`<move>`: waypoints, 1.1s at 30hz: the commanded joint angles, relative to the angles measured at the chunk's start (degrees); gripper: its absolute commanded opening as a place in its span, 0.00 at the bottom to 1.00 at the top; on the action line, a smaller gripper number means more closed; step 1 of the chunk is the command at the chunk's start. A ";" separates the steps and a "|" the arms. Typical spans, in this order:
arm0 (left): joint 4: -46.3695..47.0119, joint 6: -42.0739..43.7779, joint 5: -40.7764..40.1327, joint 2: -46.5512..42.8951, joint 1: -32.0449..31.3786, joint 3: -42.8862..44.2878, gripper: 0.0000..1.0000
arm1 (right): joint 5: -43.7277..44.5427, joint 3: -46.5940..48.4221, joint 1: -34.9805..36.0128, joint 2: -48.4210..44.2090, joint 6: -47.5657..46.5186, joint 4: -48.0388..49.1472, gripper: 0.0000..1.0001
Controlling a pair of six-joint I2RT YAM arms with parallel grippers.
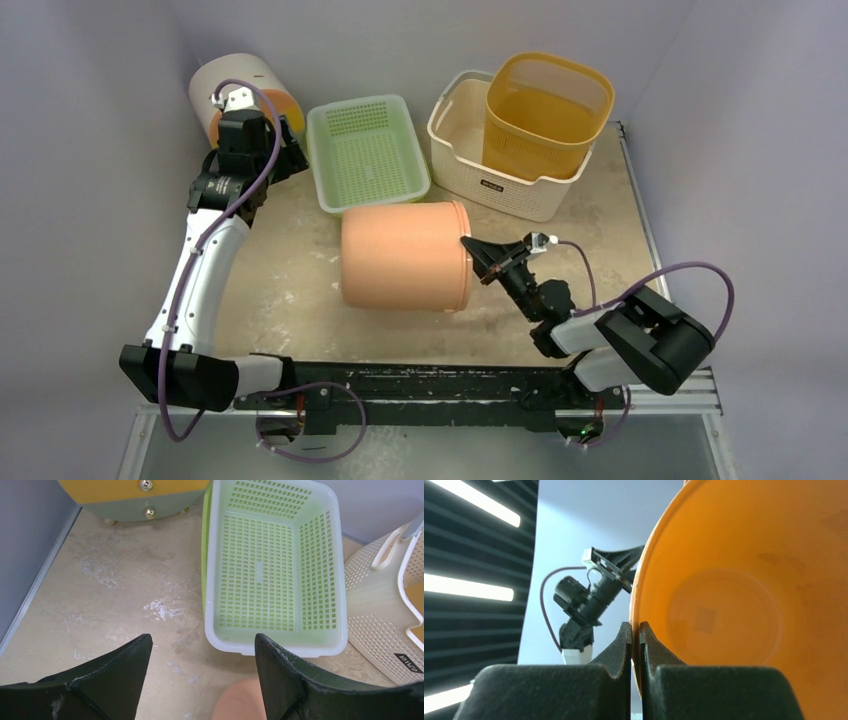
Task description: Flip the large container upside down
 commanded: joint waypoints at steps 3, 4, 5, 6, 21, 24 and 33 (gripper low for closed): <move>0.56 1.60 -1.17 -0.98 -0.40 1.27 0.72 | 0.25 -11.11 -3.84 1.09 4.67 6.98 0.00; 0.47 1.59 -1.16 -0.96 -0.46 1.16 0.72 | -0.65 -11.28 -4.51 0.70 4.11 6.03 0.00; 0.54 1.60 -1.15 -0.93 -0.53 1.07 0.72 | -0.87 -11.30 -4.83 0.14 3.28 5.07 0.00; 0.58 1.63 -1.06 -0.93 -0.63 0.97 0.72 | -0.91 -11.31 -5.14 -0.45 2.94 3.91 0.00; 0.74 2.52 -0.62 -1.52 -1.36 -2.02 0.72 | 13.67 0.12 -6.60 -35.24 -2.52 -69.52 0.16; 1.09 2.61 -0.50 -1.47 -1.45 -2.89 0.72 | 18.28 1.71 -6.64 -38.36 0.34 -80.58 0.15; 2.53 2.87 0.47 0.25 -1.54 -3.86 0.72 | 21.08 7.89 -6.64 -33.58 1.42 -94.29 0.15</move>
